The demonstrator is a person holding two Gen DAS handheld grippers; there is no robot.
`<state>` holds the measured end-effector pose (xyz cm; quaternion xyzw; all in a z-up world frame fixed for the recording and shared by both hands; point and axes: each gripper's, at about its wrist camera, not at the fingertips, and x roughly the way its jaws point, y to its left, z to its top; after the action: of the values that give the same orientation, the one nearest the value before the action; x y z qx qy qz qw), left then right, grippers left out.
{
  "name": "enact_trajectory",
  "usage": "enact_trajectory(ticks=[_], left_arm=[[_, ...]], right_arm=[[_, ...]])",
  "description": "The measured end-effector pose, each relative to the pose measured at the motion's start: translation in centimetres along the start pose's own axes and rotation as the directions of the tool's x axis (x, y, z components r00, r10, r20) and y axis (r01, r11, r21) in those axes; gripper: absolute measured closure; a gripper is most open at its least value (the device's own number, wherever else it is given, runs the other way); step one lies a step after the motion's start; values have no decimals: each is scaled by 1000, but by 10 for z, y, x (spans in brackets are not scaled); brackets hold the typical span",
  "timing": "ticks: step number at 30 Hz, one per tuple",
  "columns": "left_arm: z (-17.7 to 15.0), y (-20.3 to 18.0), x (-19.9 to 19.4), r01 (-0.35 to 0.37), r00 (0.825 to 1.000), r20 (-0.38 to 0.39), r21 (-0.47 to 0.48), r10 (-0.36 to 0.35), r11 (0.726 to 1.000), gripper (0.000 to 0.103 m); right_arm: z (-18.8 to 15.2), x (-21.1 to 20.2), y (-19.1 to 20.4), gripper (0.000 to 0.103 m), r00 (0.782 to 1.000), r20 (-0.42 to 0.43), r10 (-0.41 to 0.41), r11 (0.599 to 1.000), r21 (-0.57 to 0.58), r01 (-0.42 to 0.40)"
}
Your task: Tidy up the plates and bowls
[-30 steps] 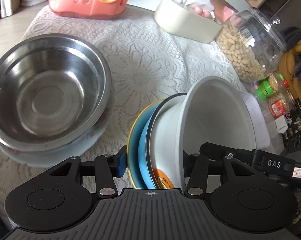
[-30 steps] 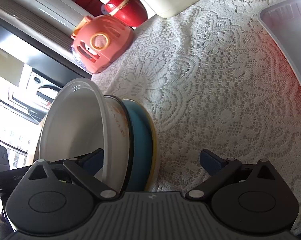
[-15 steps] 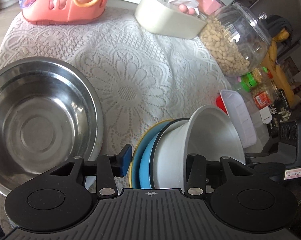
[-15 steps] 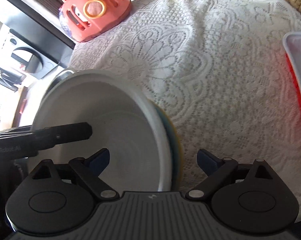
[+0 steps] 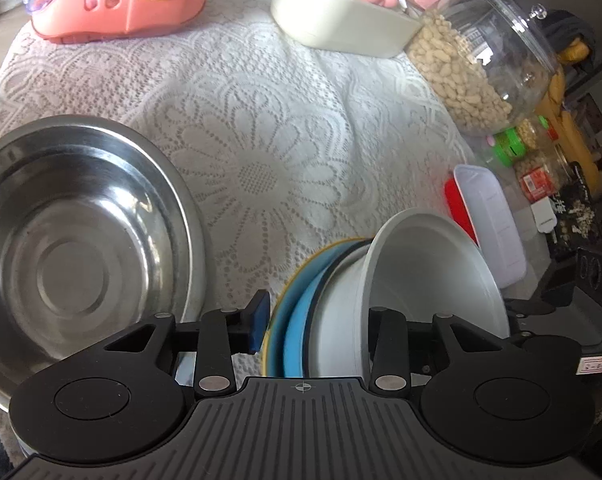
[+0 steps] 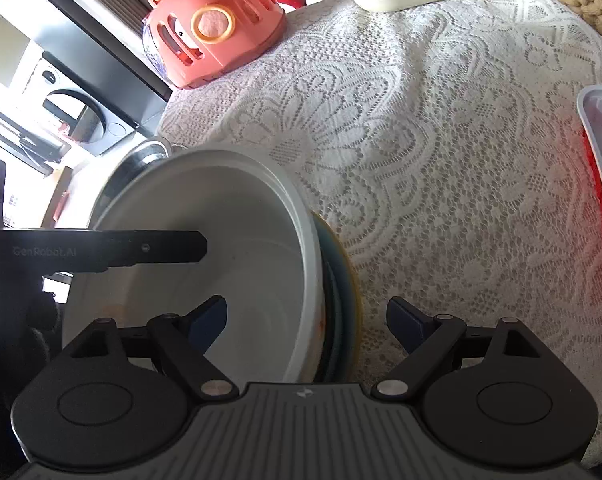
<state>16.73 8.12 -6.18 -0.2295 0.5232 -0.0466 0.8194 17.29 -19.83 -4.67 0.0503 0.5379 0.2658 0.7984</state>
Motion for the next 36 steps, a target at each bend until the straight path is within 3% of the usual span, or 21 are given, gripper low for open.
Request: enact_trajectory(ticks=[10,13,21,25,29,31,33,35,36], left_arm=[[-16,0,-9,25,999,46,-2,-25,1000,50],[-21,3,-15,31,998,51,-18,-30,999,50],[-28,5,-19,35,999,42,-50,-33,998,49],[-31,3,-18,17,1000,25,-52,-16,998,50],[-37,5,-15,24,1000,5,-79,-24,997,50],[-39,7,-14,37,999,6,-100,-37,994,50],[-40,7,-14,40,999,12,-117,-39,992,51],[-40,5,-14,31,999,14,-114,-29,993,51],[-41,3,-14,22,1000,16,-110,-21,994,51]], right_arm=[[-14,8,-27,3,998,-25,58,982,179,-53],[-19,9,-33,0,995,5,97,969,229,-95],[-33,7,-35,0,991,95,90,946,302,-114],[-34,8,-36,0,987,101,124,943,298,-148],[-26,11,-38,2,979,11,204,956,212,-202],[-24,6,-33,7,988,34,149,971,186,-153],[-20,-1,-20,11,997,73,26,995,99,-33],[-17,-4,-6,25,994,84,-75,997,15,74],[-14,-3,-2,27,994,70,-86,996,-11,87]])
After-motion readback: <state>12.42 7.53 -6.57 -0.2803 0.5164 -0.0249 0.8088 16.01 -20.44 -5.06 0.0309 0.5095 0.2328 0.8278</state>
